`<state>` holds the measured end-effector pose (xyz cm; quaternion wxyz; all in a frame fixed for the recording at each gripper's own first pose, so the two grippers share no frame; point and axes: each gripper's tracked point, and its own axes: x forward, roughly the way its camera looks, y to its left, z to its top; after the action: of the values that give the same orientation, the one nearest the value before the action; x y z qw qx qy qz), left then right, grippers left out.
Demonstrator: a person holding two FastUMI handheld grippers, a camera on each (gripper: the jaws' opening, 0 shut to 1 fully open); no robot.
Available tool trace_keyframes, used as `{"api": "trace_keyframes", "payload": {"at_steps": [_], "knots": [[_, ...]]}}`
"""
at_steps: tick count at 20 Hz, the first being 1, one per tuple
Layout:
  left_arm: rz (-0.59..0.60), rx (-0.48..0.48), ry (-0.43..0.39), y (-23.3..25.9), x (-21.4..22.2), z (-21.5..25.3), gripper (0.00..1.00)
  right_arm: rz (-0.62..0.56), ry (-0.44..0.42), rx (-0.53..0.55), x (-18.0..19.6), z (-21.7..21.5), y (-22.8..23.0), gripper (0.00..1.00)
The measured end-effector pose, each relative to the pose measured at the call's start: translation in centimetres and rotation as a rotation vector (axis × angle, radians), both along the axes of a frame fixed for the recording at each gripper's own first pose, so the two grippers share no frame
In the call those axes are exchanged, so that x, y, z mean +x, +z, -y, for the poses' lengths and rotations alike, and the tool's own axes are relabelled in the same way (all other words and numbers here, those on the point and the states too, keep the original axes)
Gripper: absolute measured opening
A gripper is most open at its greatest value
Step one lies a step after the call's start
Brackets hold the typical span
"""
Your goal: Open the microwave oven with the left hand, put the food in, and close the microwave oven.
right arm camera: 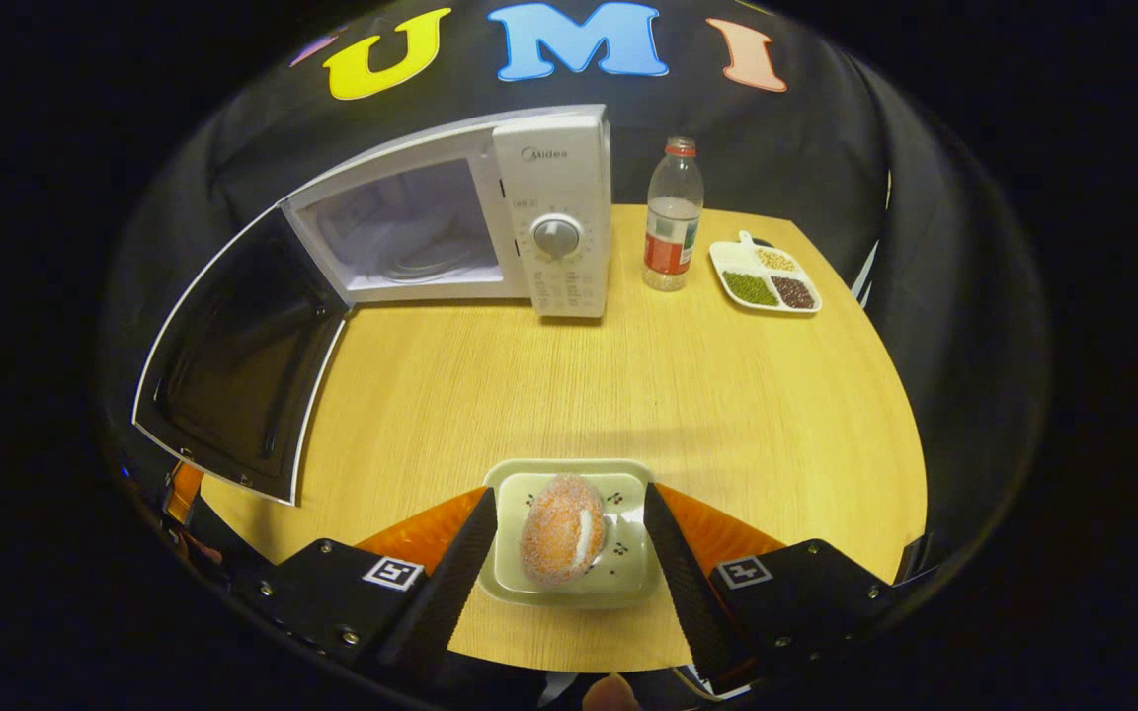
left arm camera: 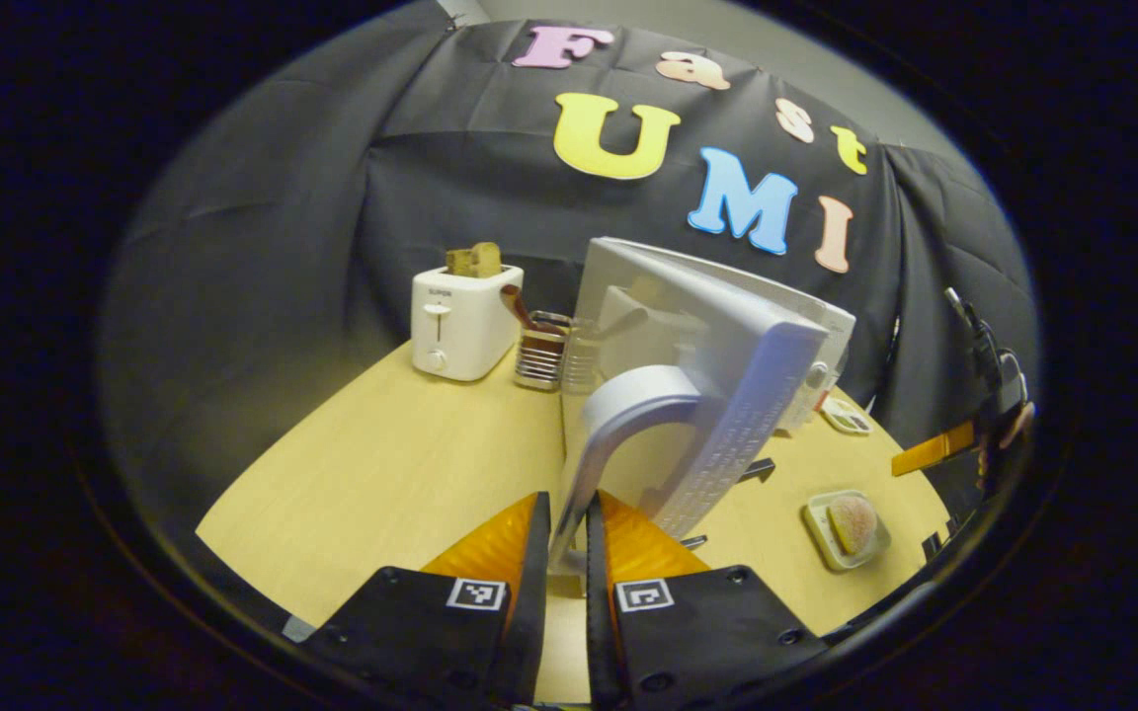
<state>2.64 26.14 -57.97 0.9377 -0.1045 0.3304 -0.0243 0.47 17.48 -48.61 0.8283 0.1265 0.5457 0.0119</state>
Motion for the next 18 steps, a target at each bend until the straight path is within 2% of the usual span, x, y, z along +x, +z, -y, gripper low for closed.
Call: {"api": "trace_keyframes", "payload": {"at_steps": [1, 3, 7, 8, 11, 12, 13, 14, 16, 17, 18], "knots": [[0.005, 0.007, 0.021, 0.6, 0.0, -0.8, 0.17, -0.012, 0.015, -0.007, -0.1, -0.3, -0.8, 0.92], [0.014, 0.020, 0.074, 1.8, -0.7, -2.3, 0.17, -0.040, 0.037, -0.011, -0.3, -0.9, -2.7, 0.92], [0.007, 0.050, 0.190, 4.5, -3.0, -3.9, 0.17, -0.092, 0.029, -0.001, -0.9, -1.5, -5.4, 0.92], [0.009, 0.061, 0.222, 5.7, -3.9, -4.0, 0.25, -0.104, 0.054, -0.019, -1.1, -1.4, -6.2, 0.92], [0.028, 0.082, 0.321, 10.4, -7.2, -3.3, 0.68, -0.128, 0.065, -0.004, -1.7, -2.1, -7.7, 0.94], [0.032, 0.095, 0.344, 11.5, -8.0, -2.5, 0.64, -0.148, 0.064, 0.024, -2.0, -2.7, -8.0, 0.93], [0.028, 0.115, 0.365, 12.8, -8.9, -1.9, 0.73, -0.153, 0.070, 0.018, -2.5, -2.8, -8.0, 0.90], [0.019, 0.131, 0.387, 13.8, -10.0, -1.2, 0.63, -0.128, 0.083, 0.006, -1.9, -2.5, -8.1, 0.91], [0.010, 0.144, 0.438, 16.3, -12.0, 0.4, 0.66, -0.105, 0.122, -0.018, -2.4, -2.2, -7.9, 0.86], [0.011, 0.144, 0.461, 17.6, -12.8, 1.1, 0.72, -0.095, 0.131, -0.021, -2.5, -2.2, -8.0, 0.80], [0.019, 0.148, 0.478, 18.8, -13.5, 1.7, 0.72, -0.090, 0.132, -0.009, -2.7, -2.2, -7.8, 0.82]]}}
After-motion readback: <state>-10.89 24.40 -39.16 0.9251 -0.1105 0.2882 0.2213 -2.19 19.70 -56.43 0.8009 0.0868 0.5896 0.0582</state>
